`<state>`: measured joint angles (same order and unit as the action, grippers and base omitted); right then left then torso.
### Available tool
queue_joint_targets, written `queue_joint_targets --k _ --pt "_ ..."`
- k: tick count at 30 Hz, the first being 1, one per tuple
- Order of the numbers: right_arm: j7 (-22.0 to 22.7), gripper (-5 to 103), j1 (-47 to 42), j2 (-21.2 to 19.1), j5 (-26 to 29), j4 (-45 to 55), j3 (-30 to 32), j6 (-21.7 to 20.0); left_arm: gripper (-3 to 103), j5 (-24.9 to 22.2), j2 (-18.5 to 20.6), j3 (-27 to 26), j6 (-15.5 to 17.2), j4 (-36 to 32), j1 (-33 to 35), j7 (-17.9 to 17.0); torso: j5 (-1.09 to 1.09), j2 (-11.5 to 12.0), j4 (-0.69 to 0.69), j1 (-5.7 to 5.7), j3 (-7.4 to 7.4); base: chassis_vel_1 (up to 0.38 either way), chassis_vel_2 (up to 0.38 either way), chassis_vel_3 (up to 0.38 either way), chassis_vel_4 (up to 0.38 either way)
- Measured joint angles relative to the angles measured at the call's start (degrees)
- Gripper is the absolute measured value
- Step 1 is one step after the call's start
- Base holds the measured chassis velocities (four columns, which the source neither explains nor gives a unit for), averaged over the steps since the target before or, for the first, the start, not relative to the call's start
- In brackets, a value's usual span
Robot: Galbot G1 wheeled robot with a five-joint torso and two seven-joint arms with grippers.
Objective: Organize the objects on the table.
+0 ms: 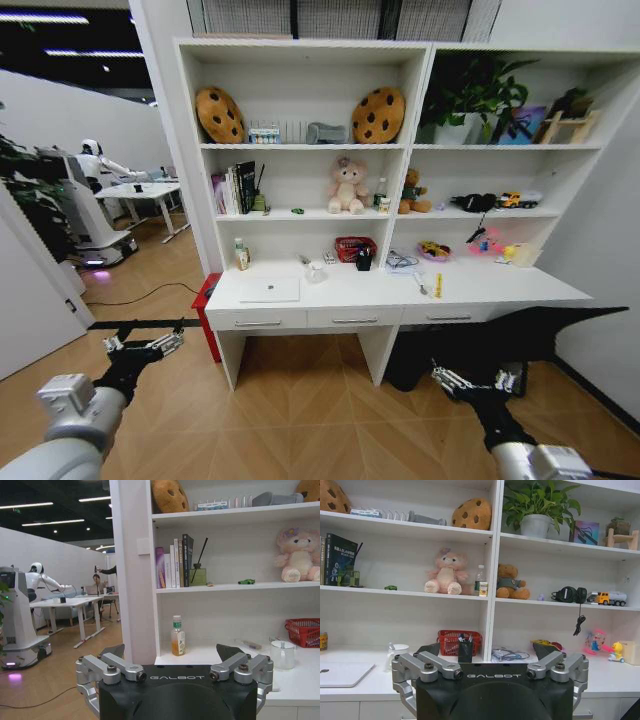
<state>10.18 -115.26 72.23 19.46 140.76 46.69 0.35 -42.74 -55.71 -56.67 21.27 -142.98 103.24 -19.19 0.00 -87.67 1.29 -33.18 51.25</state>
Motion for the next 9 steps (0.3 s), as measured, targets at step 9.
queue_joint_targets --k 9 --pt "0.0 100 0.0 0.0 0.0 0.0 0.0 0.0 100 0.0 0.0 0.0 0.0 0.0 0.0 0.0 0.0 0.0 0.0 0.0 0.0 0.0 0.0 0.0 0.0"
